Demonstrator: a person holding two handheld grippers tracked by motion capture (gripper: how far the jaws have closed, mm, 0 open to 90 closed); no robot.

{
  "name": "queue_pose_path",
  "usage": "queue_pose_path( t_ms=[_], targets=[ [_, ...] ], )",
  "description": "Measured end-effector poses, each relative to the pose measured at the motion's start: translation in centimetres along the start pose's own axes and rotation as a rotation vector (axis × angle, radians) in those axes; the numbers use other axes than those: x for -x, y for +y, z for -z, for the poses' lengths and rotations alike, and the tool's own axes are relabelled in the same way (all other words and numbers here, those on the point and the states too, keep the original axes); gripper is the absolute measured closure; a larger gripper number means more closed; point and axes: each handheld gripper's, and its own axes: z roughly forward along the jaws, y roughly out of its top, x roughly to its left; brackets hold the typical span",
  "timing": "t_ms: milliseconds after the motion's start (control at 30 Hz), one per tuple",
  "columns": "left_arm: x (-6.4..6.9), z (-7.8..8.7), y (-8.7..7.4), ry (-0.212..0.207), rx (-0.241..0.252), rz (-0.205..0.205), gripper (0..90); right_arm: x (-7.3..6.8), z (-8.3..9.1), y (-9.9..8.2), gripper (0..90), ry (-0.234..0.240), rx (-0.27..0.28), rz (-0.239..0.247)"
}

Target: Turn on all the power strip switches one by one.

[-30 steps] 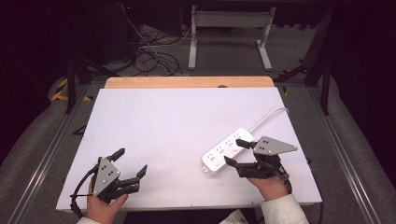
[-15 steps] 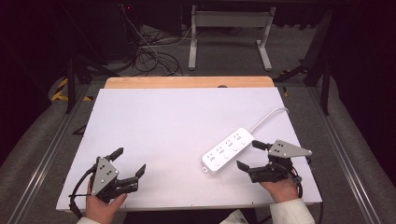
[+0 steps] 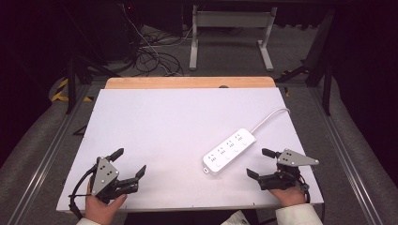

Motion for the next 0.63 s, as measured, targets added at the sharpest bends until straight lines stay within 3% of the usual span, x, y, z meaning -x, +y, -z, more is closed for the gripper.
queue_pose_path(
  t_ms=[233,467,633],
  targets=[
    [0.2,0.1,-0.2,-0.018,-0.025,0.001,12.7,0.3,-0.3,-0.9,2.7,-0.007,-0.047,-0.031],
    [0.3,0.2,-0.4,-0.006,-0.038,0.003,12.4,0.6,-1.2,-0.5,2.7,-0.03,-0.091,-0.053],
    [-0.1,-0.2,-0.6,-0.013,-0.042,0.024,12.4,0.8,-0.5,-0.4,2.6,-0.048,-0.031,-0.057]
  ],
)
